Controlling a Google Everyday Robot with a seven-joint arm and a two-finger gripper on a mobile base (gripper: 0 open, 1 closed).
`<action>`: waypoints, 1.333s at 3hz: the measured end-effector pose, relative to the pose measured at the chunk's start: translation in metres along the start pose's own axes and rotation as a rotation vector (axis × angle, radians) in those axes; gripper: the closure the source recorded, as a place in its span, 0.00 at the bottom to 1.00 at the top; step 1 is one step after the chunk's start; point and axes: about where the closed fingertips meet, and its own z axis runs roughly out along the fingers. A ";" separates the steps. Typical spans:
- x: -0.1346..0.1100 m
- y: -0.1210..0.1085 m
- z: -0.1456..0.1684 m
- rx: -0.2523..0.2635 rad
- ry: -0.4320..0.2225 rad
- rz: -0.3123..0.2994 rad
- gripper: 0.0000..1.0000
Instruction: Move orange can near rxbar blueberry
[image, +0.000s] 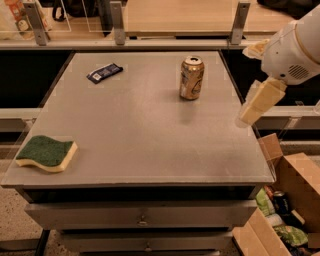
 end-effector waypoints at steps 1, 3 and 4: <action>-0.008 -0.028 0.041 -0.018 -0.119 0.008 0.00; -0.022 -0.075 0.119 -0.052 -0.380 0.046 0.00; -0.029 -0.097 0.148 -0.080 -0.530 0.091 0.00</action>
Offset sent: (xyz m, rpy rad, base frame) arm 0.1316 0.0480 -0.0755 0.4071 -0.0218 0.1188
